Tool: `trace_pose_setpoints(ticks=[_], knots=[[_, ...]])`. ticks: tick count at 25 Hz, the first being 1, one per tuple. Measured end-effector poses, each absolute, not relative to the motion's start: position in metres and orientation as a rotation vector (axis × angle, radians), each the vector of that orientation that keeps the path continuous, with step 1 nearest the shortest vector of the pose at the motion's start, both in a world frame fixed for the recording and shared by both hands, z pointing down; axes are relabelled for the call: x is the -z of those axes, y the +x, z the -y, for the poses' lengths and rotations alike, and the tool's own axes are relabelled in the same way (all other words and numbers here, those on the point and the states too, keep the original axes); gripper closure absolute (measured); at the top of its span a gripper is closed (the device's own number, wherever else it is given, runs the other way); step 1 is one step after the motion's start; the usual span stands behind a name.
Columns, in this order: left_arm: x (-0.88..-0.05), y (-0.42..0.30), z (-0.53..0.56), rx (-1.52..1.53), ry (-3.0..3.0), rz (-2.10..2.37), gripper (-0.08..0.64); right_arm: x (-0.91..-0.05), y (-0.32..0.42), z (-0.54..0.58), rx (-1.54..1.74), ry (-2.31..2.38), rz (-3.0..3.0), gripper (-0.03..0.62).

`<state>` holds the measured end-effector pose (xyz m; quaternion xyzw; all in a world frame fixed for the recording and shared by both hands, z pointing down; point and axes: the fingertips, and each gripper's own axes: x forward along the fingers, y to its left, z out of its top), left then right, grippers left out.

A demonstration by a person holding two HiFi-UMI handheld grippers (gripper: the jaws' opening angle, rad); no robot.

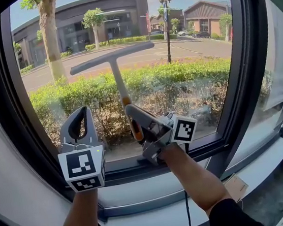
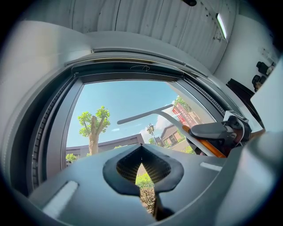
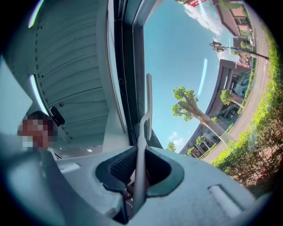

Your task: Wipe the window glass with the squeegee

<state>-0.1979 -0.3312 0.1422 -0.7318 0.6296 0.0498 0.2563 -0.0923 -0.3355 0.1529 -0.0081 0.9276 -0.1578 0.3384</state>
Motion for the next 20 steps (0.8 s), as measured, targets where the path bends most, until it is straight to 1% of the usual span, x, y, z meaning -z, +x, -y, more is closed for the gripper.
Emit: trace_pose_setpoints(ticks=[7, 11, 15, 20], knots=[[-0.139, -0.202, 0.334, -0.129, -1.961, -1.720, 0.543, -0.150, -0.094, 0.333, 0.395, -0.003, -2.432, 0.545], [-0.124, -0.196, 0.333, -0.142, -1.944, -1.706, 0.543, -0.132, -0.088, 0.328, 0.343, 0.020, -2.435, 0.545], [-0.094, -0.186, 0.329, -0.171, -1.911, -1.668, 0.543, -0.093, -0.077, 0.330, 0.249, 0.022, -2.437, 0.545], [-0.042, -0.169, 0.317, -0.223, -1.832, -1.609, 0.543, -0.022, -0.051, 0.333, 0.135, 0.029, -2.396, 0.545]])
